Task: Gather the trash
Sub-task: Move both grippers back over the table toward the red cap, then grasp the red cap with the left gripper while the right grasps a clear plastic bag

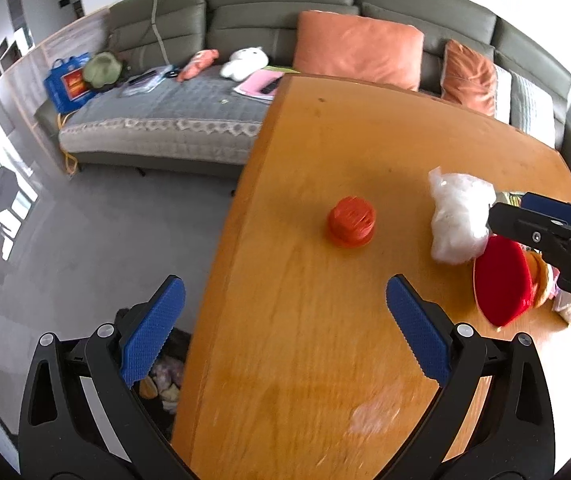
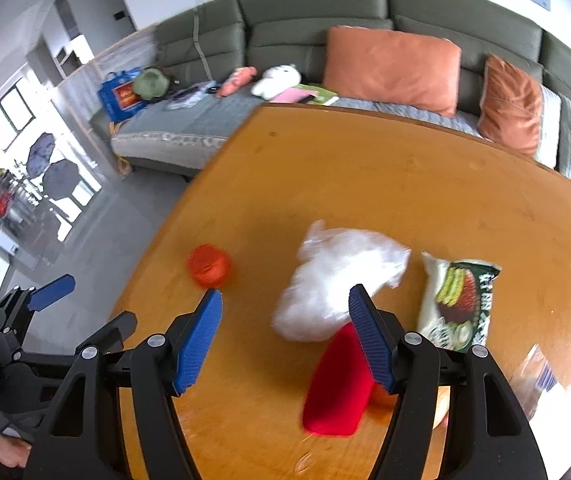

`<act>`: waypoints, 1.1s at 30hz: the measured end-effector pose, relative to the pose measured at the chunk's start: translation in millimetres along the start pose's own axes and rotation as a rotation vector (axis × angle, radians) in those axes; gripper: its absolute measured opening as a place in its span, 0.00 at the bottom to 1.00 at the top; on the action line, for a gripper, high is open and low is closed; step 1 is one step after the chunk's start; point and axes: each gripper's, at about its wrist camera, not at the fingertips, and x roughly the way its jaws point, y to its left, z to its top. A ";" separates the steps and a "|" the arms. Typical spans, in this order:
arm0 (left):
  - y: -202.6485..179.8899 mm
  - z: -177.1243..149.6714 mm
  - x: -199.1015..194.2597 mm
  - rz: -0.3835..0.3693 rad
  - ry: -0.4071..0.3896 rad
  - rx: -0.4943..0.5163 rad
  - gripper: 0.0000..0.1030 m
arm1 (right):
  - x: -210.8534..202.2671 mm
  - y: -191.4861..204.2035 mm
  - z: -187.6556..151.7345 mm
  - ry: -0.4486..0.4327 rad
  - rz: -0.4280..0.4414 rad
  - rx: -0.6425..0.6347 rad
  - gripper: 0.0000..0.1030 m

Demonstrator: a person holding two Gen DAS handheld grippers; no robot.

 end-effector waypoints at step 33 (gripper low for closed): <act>-30.6 25.5 75.9 -0.124 0.062 0.010 0.40 | 31.4 -33.1 37.3 0.012 -0.044 0.082 0.37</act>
